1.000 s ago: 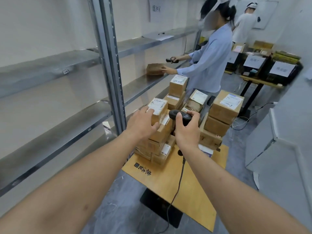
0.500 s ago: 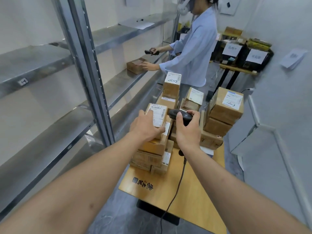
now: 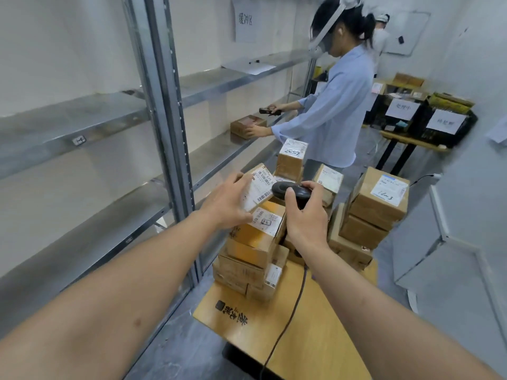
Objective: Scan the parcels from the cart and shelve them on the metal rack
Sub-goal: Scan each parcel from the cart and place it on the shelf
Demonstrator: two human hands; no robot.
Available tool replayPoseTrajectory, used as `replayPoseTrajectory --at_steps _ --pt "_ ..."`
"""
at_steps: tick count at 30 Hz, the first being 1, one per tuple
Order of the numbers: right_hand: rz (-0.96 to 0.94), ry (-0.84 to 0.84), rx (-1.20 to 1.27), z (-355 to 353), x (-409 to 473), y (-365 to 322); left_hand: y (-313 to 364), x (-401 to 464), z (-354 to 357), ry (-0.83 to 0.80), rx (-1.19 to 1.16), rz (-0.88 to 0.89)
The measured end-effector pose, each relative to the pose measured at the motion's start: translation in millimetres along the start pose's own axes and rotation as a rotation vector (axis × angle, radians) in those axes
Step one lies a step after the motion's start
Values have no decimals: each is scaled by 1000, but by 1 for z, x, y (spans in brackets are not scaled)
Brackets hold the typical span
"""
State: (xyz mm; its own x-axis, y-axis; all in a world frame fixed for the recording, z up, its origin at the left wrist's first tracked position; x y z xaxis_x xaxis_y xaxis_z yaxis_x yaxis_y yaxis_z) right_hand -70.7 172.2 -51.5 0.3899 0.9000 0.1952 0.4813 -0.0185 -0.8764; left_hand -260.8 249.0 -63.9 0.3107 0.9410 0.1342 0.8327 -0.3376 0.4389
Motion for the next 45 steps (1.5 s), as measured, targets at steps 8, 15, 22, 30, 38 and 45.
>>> replayPoseTrajectory --at_steps 8,15,22,30,38,45 --pt "-225 -190 -129 -14 -13 -5 -4 -28 -29 51 213 38" --pt "-315 -264 -151 -14 -27 -8 -2 -56 -33 108 289 -39" --pt "-322 -316 -93 -18 -34 -8 0 -75 -35 119 275 -105" --pt "-266 -330 105 -4 -52 -11 12 -113 -32 224 181 -339" --pt "-282 -416 172 34 -108 -40 11 -192 -42 346 132 -644" --pt "-344 -565 207 71 -179 -85 -5 -291 -69 466 135 -819"
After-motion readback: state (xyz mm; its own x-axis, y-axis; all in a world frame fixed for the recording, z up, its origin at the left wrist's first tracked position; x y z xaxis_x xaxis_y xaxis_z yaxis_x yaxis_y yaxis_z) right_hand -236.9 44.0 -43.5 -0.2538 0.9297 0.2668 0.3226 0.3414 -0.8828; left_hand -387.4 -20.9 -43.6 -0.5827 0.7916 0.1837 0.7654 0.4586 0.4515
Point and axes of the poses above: each hand's wrist, its own x-axis towards the middle knuckle, its own z-axis out of the palm, y = z × x, the point moved 4 cm from there along x, towards the middle knuckle, and after that the axes turned 1 degree about -z, right-handed, at the moved point
